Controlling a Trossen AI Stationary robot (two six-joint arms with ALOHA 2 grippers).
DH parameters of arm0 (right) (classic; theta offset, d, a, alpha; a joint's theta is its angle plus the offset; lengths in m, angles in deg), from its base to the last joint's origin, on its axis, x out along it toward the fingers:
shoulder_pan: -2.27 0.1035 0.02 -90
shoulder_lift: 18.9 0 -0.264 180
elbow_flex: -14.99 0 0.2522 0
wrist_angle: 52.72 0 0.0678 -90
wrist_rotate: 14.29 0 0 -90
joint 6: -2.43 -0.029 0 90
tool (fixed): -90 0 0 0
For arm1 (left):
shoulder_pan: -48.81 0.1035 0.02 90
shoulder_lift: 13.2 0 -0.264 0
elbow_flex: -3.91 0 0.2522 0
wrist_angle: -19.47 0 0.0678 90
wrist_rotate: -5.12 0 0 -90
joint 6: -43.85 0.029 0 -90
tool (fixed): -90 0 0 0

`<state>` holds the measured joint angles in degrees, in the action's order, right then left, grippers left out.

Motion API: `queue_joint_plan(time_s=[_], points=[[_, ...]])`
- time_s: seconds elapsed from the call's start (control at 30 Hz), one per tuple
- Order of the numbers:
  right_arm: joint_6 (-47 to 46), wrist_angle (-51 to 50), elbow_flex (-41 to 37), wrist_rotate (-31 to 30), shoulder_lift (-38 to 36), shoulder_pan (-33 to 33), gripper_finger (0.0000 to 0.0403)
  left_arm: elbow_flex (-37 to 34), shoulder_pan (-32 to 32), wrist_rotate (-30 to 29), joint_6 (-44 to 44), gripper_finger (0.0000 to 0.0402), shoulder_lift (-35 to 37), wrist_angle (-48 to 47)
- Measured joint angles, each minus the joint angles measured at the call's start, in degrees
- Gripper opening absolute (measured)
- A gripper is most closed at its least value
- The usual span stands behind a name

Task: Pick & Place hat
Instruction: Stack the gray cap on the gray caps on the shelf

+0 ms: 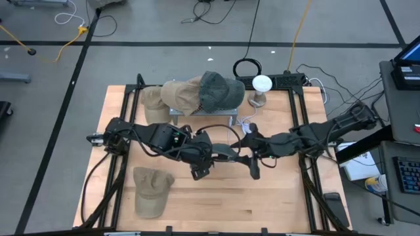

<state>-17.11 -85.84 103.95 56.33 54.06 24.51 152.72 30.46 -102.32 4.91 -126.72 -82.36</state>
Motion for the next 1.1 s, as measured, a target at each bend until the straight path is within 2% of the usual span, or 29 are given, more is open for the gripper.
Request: queue_joint_plan(time_s=[0.3, 0.5, 0.6, 0.77, 0.97, 1.1], points=[[-0.26, -0.15, 0.0, -0.49, 4.93, 0.02, 0.0196, -0.02, 0.35, 1.56, 1.42, 0.0009, 0.0, 1.86], [-0.23, -0.27, 0.0, -1.51, 5.73, 0.0, 0.0193, -0.04, -0.17, 2.13, 2.7, 0.0009, 0.0, 1.79], [-0.72, -0.21, 0.0, -1.53, 5.73, 0.0, 0.0158, -0.04, -0.2, 2.37, 2.88, 0.001, 0.0, 1.99], [-0.52, -0.37, 0.0, -1.59, 5.71, 0.0, 0.0026, -0.04, -0.47, 2.63, 3.91, 0.0017, 0.0, 4.06], [-1.55, -0.72, -0.04, -2.19, 4.94, 0.06, 0.0007, -0.07, -0.52, 3.58, 3.87, 0.0014, 0.0, 4.89], [-0.3, -2.18, -0.15, -2.7, 1.43, 0.64, 0.0005, -0.04, -0.68, 4.98, 5.78, 0.0063, 1.06, 5.94]])
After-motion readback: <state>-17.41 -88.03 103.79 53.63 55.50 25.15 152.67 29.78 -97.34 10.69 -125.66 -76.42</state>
